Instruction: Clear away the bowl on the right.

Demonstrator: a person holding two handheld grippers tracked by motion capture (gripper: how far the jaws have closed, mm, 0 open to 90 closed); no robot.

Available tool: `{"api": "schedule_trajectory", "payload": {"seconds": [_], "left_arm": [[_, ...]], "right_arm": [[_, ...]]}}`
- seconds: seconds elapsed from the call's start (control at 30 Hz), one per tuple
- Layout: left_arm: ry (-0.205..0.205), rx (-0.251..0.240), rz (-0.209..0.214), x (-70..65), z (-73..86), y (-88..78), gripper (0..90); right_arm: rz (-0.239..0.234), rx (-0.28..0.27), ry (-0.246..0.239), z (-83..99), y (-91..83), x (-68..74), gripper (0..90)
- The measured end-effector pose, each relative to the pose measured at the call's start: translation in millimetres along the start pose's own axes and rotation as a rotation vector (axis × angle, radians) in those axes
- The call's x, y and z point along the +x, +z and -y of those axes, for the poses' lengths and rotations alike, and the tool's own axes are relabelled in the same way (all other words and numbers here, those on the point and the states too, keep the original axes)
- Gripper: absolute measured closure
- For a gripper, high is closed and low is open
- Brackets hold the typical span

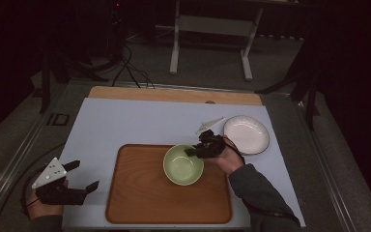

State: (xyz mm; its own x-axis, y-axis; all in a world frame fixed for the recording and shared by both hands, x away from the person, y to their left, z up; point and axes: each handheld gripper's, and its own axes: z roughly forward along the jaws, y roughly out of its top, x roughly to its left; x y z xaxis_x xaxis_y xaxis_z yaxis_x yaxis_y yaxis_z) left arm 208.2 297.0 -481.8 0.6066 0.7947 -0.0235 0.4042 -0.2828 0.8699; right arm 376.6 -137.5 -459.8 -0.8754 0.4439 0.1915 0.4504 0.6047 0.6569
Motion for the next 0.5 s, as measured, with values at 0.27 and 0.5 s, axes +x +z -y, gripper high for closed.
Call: {"api": "schedule_trajectory", "payload": {"seconds": [0.27, 0.5], "left_arm": [[0.001, 0.0, 0.0, -0.1, 0.0, -0.1, 3.0], [0.002, -0.001, -0.002, -0.1, -0.2, -0.4, 2.9]], "right_arm": [[-0.022, 0.024, -0.013, 2.9, 12.5, 5.6, 82.0], [-0.033, 0.049, -0.019, 5.3, 23.9, 10.7, 82.0]]}}
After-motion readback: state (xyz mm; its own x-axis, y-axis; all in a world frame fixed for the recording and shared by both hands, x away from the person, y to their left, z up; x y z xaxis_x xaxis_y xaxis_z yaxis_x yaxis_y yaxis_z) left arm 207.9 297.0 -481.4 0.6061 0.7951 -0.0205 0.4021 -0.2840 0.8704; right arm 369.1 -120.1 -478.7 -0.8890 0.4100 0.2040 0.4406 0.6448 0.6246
